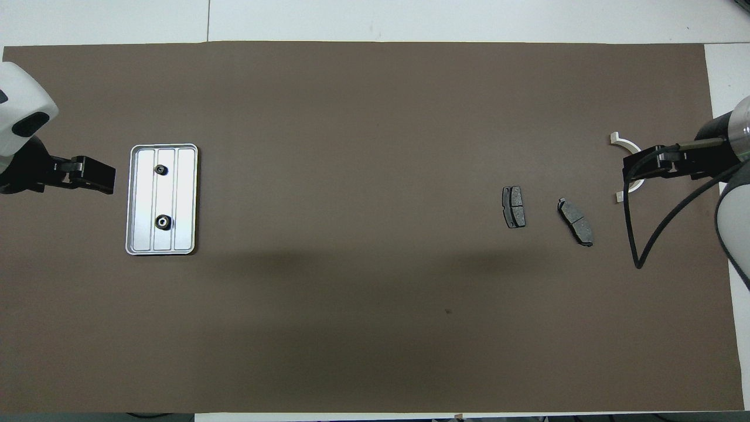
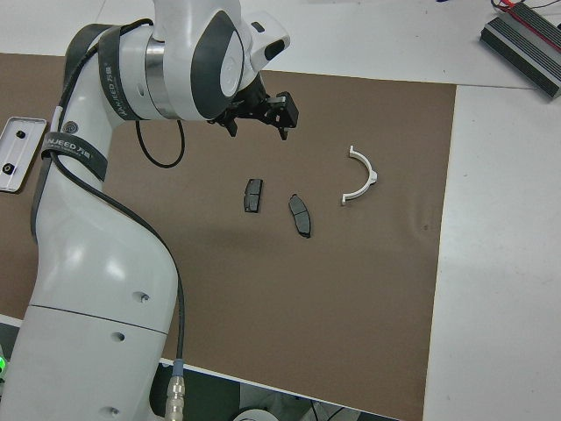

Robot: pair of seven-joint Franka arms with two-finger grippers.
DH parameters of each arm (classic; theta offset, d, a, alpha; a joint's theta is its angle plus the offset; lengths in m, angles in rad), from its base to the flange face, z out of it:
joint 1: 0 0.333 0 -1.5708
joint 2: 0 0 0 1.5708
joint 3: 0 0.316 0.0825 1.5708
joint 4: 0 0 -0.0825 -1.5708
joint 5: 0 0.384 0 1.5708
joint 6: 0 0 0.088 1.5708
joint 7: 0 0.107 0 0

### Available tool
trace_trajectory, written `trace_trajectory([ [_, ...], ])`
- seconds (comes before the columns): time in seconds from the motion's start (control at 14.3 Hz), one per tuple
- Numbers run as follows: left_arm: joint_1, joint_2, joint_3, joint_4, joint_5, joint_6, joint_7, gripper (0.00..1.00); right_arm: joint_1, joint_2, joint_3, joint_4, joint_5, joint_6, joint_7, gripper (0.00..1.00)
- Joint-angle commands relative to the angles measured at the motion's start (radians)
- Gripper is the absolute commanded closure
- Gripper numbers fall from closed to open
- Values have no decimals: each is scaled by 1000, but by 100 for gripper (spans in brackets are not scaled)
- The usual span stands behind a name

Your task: Pick bearing gear from pile to tray

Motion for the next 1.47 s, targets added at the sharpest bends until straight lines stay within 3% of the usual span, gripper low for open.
trace_trajectory([
  [0.0, 1, -28, -2, -22, -2, 10, -15, 0, -8, -16, 2, -11, 2, -13, -25, 0],
  [0.21, 131, -40, -83, -18, -99, -4, -4, 0, -8, -18, 2, -11, 2, -13, -24, 0],
  [1.4, 129, -57, -84, 1, -94, -45, -1, 0, -8, -19, 2, -15, 2, -4, -24, 0],
])
